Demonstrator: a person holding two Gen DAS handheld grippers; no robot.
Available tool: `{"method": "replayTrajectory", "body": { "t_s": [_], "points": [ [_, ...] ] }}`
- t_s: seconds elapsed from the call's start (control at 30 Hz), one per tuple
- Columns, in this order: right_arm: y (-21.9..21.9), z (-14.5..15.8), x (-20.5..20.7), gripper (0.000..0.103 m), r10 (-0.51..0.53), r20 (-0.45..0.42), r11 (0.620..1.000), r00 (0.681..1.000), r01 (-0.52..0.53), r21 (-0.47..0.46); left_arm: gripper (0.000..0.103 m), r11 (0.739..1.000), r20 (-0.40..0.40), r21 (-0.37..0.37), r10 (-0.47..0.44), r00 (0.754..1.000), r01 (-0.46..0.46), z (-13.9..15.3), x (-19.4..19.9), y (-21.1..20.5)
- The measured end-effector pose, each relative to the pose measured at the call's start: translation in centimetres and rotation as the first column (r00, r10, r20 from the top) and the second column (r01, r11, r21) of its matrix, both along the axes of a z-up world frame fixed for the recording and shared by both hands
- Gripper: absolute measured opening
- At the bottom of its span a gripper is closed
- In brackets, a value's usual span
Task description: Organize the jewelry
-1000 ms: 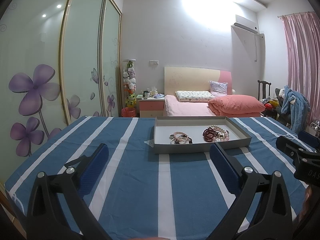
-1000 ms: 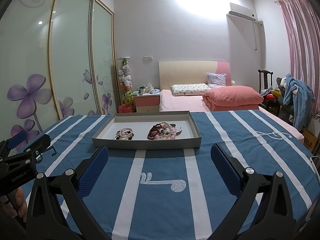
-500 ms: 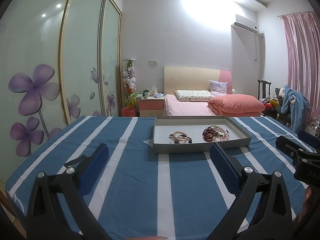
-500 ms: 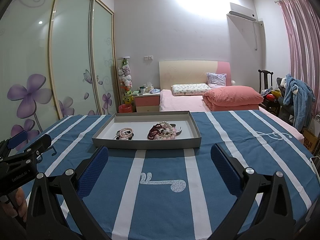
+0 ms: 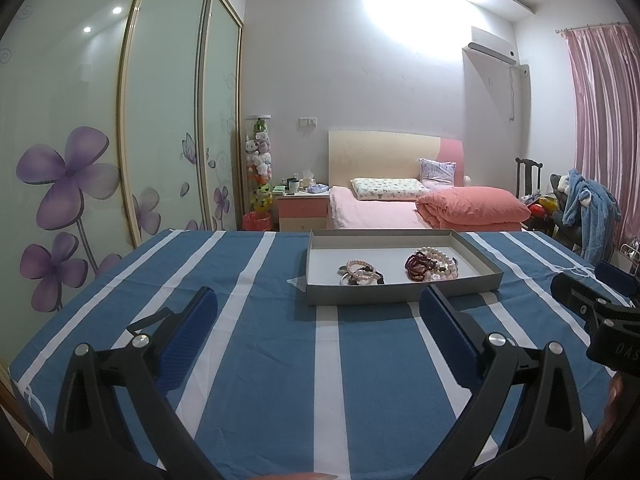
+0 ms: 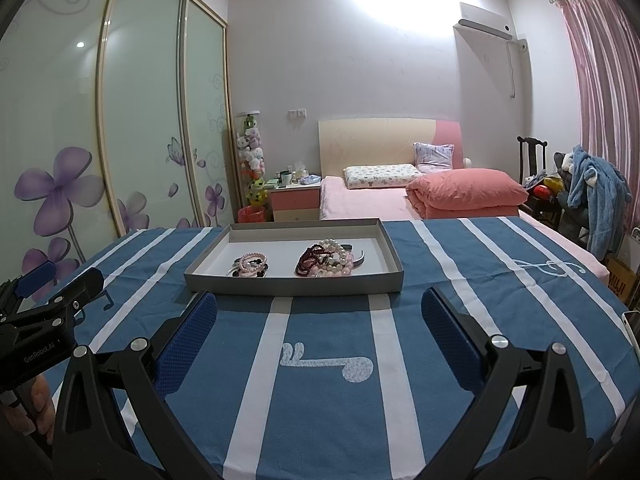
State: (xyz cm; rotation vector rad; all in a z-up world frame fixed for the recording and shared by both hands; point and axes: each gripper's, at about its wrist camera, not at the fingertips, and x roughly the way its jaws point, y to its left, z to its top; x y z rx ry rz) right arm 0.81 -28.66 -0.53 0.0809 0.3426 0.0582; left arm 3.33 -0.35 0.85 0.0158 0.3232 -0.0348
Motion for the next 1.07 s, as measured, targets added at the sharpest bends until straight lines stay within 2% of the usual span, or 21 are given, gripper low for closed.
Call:
{"method": "replayTrajectory", "body": {
  "t_s": [1.07],
  "points": [
    [-0.01,0.02,0.04,0.101,0.002,-0.004,1.000,1.000,-0.002,-0.001,0.099,1.000,-0.015,-0.007,0.007,1.000,-0.008,-0.25,-0.06,0.11]
  ]
}}
